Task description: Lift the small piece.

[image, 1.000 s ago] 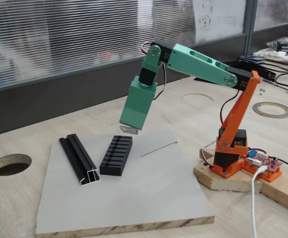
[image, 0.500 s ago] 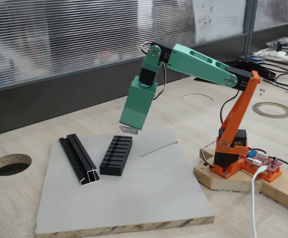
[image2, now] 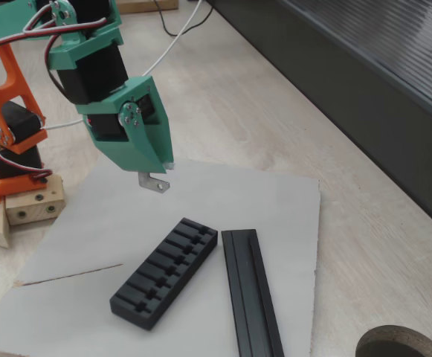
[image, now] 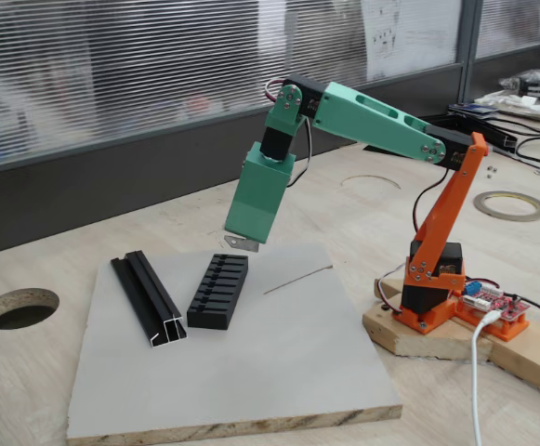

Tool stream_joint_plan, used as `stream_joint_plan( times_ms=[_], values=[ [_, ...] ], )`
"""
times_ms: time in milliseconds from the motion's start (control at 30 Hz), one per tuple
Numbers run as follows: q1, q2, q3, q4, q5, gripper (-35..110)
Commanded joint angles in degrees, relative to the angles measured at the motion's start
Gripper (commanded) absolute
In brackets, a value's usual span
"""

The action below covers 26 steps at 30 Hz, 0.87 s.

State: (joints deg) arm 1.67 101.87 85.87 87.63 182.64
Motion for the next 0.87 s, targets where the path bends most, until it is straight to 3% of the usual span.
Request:
stream_joint_plan(
  times_ms=[0,833],
  values=[
    [1.1,2.8,-0.8,0.8,0.8,3],
    [1.1,2.0,-0.7,0.8,0.8,3]
  ],
)
